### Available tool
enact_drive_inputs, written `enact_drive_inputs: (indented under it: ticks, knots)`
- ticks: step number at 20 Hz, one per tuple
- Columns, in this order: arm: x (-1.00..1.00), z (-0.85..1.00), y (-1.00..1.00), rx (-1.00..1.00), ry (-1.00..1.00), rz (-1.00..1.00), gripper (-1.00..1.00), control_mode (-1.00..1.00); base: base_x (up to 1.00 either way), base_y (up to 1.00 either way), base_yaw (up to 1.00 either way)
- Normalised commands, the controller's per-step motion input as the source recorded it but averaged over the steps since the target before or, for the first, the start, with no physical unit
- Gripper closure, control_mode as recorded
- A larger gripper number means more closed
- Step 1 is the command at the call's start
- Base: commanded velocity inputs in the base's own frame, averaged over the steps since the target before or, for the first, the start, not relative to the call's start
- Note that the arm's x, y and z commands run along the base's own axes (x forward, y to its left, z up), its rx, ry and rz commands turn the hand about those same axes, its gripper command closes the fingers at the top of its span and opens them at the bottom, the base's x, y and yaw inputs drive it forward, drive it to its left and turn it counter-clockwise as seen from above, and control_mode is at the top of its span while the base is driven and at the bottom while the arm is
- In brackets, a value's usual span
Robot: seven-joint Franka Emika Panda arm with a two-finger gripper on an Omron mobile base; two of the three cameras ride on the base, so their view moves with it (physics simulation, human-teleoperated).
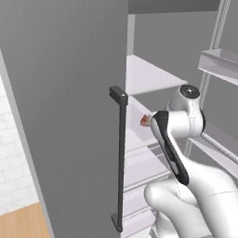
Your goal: Place one tomato and one steak in each tupperware on the nearby counter, to pack two identical lunches.
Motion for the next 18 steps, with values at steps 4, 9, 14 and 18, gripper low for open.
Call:
enact_drive_inputs:
  ticks: [4, 9, 14, 18]
  knots:
    - [1.00, -0.01, -0.03, 0.00, -0.01, -0.19, -1.00, -1.00, 0.00, 0.00, 0.00]
    - [0.79, -0.10, -0.40, 0.03, 0.05, 0.01, -1.00, -1.00, 0.00, 0.00, 0.00]
    - [0.38, -0.46, -0.14, -0.01, 0.11, 0.05, -1.00, -1.00, 0.00, 0.00, 0.00]
    - [0.41, -0.42, 0.17, -0.01, 0.04, 0.00, -1.00, -1.00, 0.00, 0.00, 0.00]
